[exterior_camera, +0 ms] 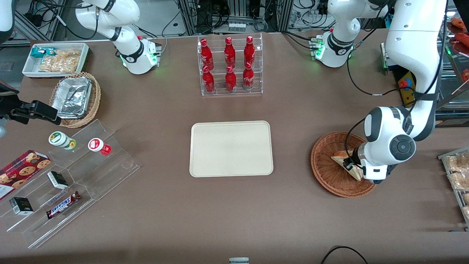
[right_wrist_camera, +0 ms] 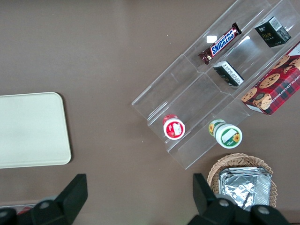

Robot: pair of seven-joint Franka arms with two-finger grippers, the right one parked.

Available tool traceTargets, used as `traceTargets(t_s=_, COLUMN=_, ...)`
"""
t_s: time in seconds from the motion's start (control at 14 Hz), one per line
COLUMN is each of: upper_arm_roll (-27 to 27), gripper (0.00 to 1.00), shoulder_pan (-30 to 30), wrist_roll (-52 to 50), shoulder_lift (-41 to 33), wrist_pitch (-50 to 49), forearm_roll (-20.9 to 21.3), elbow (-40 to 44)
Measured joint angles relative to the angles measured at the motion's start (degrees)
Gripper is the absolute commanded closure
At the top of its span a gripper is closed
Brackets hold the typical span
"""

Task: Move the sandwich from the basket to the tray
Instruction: 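Lower the left gripper onto the wrapped sandwich and close on it, then lift the sandwich and carry it over the cream tray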

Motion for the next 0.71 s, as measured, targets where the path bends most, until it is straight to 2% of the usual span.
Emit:
traceTargets(t_s=0.14, upper_arm_roll=-0.56, gripper=0.76, shoulder_pan=-2.61, wrist_roll=-0.42, shoulder_lift=-0.80, wrist_pitch=-7.97, forearm_roll=-0.08, elbow=5.15)
traceTargets(t_s=0.29, upper_arm_roll=-0.87, gripper=0.76, shoulder_pan=-7.93, wrist_roll=-2.88, shoulder_lift=-1.38, wrist_pitch=-14.79, forearm_roll=-0.21, elbow=11.08)
traceTargets(t_s=0.5, upper_arm_roll=-1.20, gripper=0.76, shoulder_pan=-16.96, wrist_roll=-4.91, shoulder_lift=-0.42, wrist_pitch=-16.57, forearm_roll=-0.24, elbow=16.25)
traceTargets(t_s=0.71, upper_arm_roll=-1.35, gripper=0.76, shoulder_pan=-25.13, wrist_roll=-5.11, shoulder_lift=4.39, wrist_pitch=-16.42, forearm_roll=-0.25, elbow=20.84)
